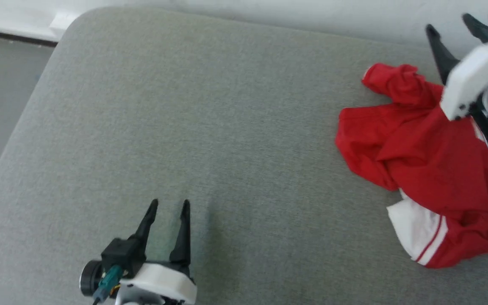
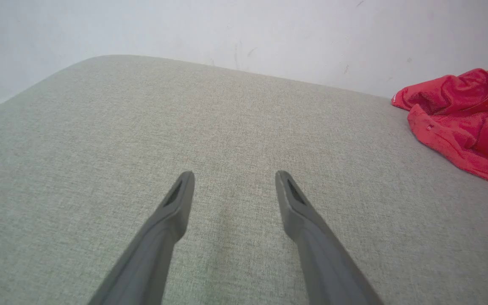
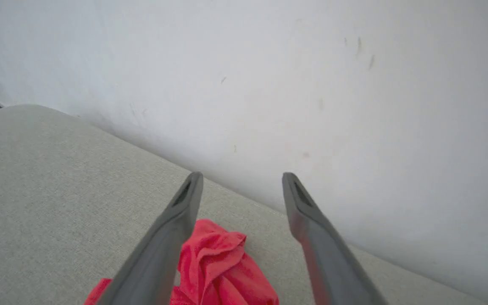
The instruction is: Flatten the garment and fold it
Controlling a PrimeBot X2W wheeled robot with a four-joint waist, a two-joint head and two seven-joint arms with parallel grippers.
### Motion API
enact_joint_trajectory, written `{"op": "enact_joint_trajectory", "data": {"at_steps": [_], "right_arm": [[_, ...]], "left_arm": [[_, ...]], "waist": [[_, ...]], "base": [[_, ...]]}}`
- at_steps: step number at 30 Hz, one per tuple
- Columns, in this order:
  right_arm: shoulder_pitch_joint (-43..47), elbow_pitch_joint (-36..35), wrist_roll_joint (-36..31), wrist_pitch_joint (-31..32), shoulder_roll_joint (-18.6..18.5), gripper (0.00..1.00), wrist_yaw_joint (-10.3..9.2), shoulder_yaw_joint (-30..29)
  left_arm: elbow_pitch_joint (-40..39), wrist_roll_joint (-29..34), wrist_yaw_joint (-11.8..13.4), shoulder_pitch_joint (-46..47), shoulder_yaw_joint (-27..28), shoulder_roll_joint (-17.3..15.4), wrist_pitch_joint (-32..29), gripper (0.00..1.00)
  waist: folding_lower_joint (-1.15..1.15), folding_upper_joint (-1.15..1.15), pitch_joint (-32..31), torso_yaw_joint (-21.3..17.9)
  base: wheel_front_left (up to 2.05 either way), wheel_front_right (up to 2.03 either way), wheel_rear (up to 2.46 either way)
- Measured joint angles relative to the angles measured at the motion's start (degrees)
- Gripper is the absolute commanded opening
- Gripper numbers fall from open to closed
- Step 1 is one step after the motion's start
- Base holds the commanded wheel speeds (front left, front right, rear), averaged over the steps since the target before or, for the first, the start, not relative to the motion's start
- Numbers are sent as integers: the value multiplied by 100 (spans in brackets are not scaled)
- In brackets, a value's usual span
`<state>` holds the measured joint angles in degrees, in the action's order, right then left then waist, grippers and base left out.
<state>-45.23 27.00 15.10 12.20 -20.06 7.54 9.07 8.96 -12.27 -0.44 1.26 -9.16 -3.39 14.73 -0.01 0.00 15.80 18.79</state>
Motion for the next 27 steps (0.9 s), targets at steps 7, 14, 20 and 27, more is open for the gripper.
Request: {"op": "enact_joint_trajectory", "data": {"at_steps": [7, 14, 20, 27], "right_arm": [[2223, -1866, -232, -207, 402, 100, -1, -1446], [4537, -3392, -755, -583, 1564, 100, 0, -2217], [5476, -3272, -555, -1408, 1700, 100, -1, -2552], [5450, -2964, -381, -1861, 1702, 100, -1, -2539]], "left_arm": [[-314, 94, 4, -433, 287, -71, 0, 100], [-465, 130, -4, -697, 407, -80, 0, 100], [-477, 154, -75, -736, 417, -73, 0, 100], [-515, 80, -392, -267, 156, -203, -177, 100]], "waist": [[0, 0, -384, -602], [-1, 0, -701, -1299], [-1, 0, -885, -1702], [0, 0, -910, -1879]], "base": [[0, 0, 0], [0, 0, 0], [0, 0, 0], [0, 0, 0]]}}
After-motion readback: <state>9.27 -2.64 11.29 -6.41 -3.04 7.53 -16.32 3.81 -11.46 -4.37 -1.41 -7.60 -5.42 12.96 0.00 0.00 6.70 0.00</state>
